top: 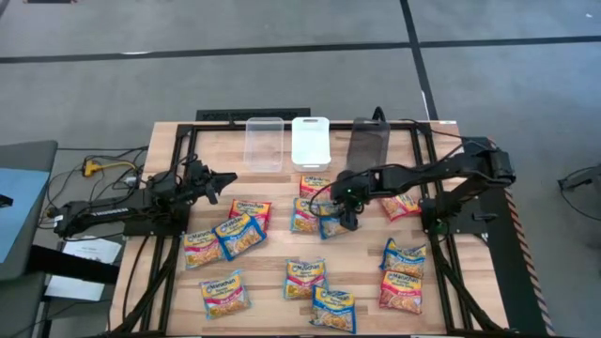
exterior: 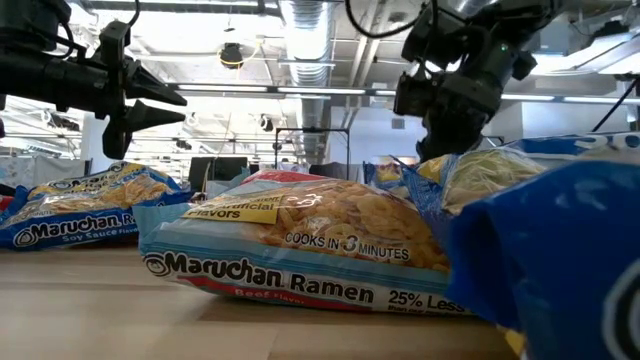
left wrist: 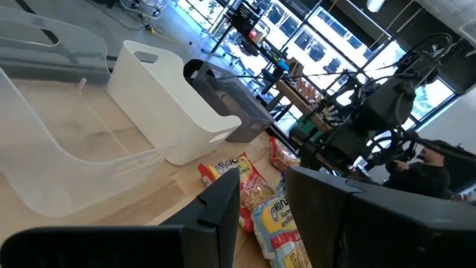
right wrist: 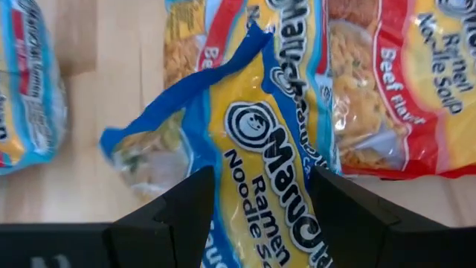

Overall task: Sort Maruchan noodles
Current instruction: Put the blue noodle pack into the black bin

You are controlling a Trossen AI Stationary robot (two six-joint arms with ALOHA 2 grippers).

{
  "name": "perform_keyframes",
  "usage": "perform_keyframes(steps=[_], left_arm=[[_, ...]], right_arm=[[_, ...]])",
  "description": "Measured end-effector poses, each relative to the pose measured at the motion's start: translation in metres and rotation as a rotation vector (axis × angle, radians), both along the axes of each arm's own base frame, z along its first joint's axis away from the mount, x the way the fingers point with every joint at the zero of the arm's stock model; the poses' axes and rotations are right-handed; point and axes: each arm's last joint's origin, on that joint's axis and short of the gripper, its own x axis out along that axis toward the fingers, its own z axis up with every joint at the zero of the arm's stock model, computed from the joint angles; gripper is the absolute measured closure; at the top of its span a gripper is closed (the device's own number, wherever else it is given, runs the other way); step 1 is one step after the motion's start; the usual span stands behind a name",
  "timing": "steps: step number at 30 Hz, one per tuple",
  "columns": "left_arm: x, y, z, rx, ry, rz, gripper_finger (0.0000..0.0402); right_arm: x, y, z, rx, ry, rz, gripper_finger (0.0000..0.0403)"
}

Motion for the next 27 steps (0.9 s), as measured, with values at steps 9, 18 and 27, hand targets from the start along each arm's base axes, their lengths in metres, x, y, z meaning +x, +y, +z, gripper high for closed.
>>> perform_keyframes(steps=[9,18,27], left_arm=[[0.0,0.0,-0.0032,-0.008,0.032,0.001,0.0301],[-0.0001,0.0,-0.0068,-0.016,0.069,0.001,0.0301],[-0.0001,0.0,-0.0069,-0.016,0.07,0.002,0.0301]], right_arm=[[0.0015,-0.0001,-0.0071,0.041,0.035,-0.056,0.0202],[0.0011,-0.0001,-0.0076,0.081,0.048,-0.113,0.0356],[0.0005,0.0005,-0.0064,0.134,0.054,-0.187,0.039]])
